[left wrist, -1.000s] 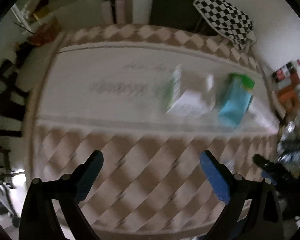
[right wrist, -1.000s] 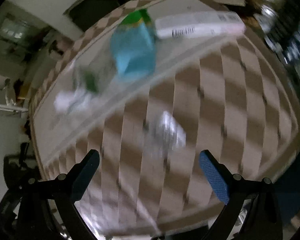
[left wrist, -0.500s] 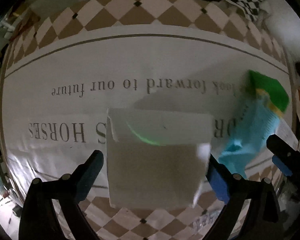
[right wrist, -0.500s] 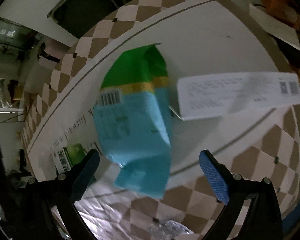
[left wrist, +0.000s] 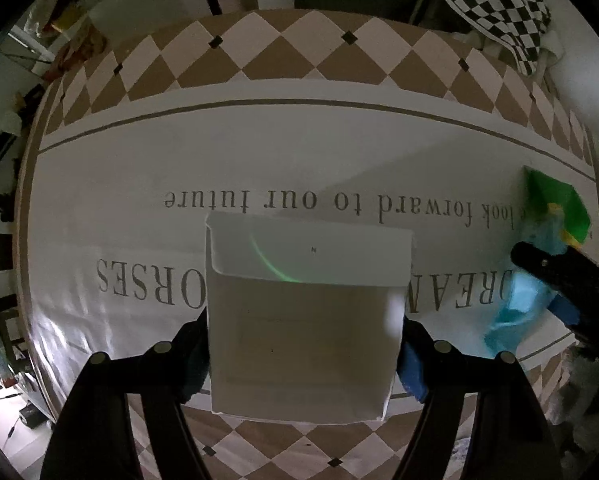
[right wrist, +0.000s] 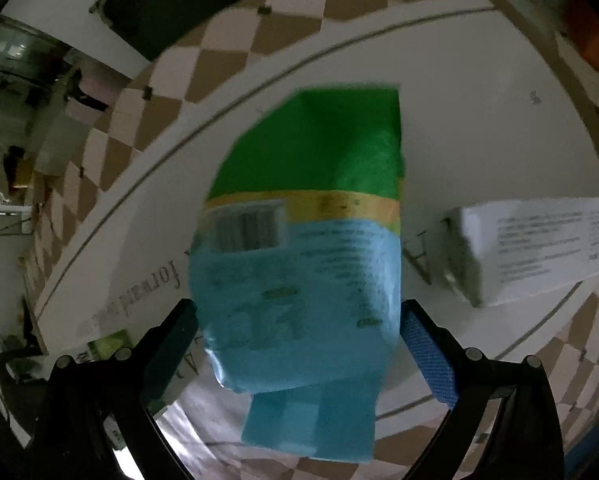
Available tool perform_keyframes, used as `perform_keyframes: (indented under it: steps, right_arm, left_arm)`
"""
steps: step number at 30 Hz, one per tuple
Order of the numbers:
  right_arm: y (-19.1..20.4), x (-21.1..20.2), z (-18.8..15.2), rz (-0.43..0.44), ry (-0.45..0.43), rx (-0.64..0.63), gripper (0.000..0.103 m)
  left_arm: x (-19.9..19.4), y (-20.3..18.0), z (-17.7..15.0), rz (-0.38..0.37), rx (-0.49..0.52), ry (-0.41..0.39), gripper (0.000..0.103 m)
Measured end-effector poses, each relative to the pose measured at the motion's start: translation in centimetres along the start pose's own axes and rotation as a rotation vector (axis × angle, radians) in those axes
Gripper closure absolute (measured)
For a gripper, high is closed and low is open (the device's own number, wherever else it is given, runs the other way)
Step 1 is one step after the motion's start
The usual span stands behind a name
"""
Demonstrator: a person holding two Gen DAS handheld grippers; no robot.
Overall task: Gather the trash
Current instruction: 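Grasp the white box with left tool while right grasps the blue-green snack bag, then carry the white box and snack bag down to the bin and release them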
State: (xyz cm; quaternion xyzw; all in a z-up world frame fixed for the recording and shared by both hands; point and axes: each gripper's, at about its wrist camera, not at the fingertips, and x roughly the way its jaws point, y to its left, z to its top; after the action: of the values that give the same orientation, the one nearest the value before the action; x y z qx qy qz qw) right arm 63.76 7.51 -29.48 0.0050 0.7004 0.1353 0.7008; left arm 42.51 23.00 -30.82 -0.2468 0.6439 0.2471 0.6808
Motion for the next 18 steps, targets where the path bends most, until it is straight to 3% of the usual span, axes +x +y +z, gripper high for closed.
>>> perform_keyframes:
  steps: [6, 12, 18]
  right_arm:
    - [1.5, -0.3, -1.2, -0.042, -0.063, -0.063, 0.025]
    - [3.3, -2.3, -4.6, -0.038, -0.103, -0.152, 0.027]
    - [3.9, -6.8, -11.7, -0.015, -0.212, -0.247, 0.027]
  left_arm:
    - [-2.5, 0.4, -1.5, 0.014, 0.031, -0.047, 0.03]
    - [-6.2, 2.1, -5.0, 0.032, 0.054, -0.145, 0.03]
    - [-10.5, 6.2, -10.6, 0.004, 0.042, -0.236, 0.031]
